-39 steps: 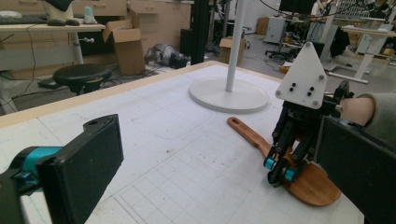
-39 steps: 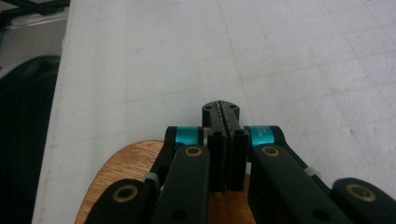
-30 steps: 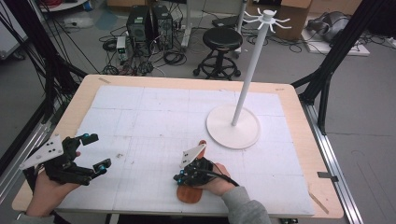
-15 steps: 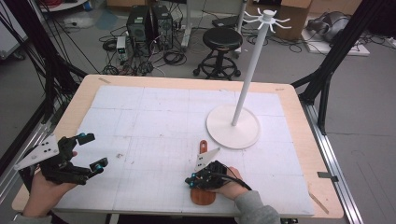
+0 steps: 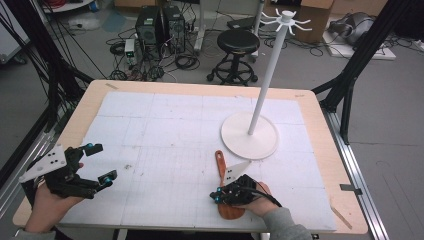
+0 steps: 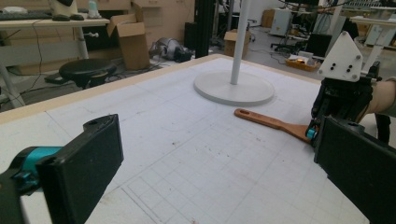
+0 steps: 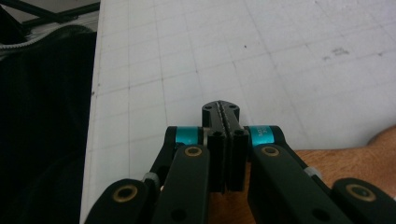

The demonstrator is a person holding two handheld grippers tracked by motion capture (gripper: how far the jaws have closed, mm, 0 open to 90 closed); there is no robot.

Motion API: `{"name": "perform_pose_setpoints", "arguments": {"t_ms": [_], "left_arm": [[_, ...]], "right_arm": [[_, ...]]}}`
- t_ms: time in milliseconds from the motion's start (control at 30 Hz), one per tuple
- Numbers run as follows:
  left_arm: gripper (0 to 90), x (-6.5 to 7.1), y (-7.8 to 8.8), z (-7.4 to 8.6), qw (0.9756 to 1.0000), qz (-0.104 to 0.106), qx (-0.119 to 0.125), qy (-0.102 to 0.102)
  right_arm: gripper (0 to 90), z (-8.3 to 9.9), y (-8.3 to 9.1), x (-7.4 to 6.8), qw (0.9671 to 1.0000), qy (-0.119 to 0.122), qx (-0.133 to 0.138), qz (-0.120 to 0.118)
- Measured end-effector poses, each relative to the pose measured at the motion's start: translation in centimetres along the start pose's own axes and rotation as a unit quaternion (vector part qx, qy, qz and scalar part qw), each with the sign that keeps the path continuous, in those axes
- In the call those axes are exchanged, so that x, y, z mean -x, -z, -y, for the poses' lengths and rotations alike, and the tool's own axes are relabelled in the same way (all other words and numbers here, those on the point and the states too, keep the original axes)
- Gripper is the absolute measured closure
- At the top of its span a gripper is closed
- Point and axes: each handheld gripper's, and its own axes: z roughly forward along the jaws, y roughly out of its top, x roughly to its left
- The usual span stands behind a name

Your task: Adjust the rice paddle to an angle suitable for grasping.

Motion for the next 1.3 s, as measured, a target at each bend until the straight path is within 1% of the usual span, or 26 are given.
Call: {"name": "perform_pose_setpoints", "arguments": {"t_ms": [33,100,267,300,367,433,633,733,867,1033,1300], "left_arm": [[1.8,0.0,0.0,0.0,1.0000,0.000,-0.001,0.000],[1.8,0.0,0.0,0.0,1.0000,0.000,-0.001,0.002],[1.8,0.0,-0.1,0.0,1.0000,0.001,-0.001,0.000],[1.8,0.0,0.0,0.0,1.0000,0.001,-0.002,0.000],[1.8,0.0,0.0,0.0,1.0000,0.001,-0.001,0.000],[1.8,0.0,0.0,0.1,1.0000,0.001,-0.001,0.001],[1.8,-0.1,0.1,0.1,1.0000,-0.001,-0.003,0.002],[1.8,-0.2,0.5,0.0,1.0000,-0.005,0.005,0.006],[1.8,-0.4,0.8,0.0,0.9999,-0.009,0.009,0.008],[1.8,-0.3,0.5,0.2,0.9999,-0.007,0.003,0.009],[1.8,-0.3,0.4,0.3,1.0000,-0.006,0.000,0.007]], "right_arm": [[89.2,0.2,0.2,-0.1,1.0000,-0.004,0.000,0.000],[89.2,0.5,0.6,0.0,1.0000,-0.005,-0.002,0.004],[89.3,1.1,1.2,-0.2,0.9999,-0.007,0.000,0.011],[89.2,1.2,1.3,-0.2,0.9999,-0.004,0.000,0.013],[89.3,1.4,1.5,-0.2,0.9999,-0.008,0.000,0.012],[89.2,1.5,1.6,-0.2,0.9999,-0.007,-0.001,0.012],[89.2,2.1,2.4,-0.1,0.9997,-0.013,-0.004,0.020],[89.2,2.4,3.0,-0.2,0.9995,-0.015,-0.009,0.028],[89.3,3.2,3.8,0.0,0.9990,-0.023,-0.007,0.037],[89.3,4.3,5.0,0.2,0.9982,-0.035,-0.003,0.049],[89.3,5.7,6.3,0.4,0.9971,-0.048,0.006,0.059]]}}
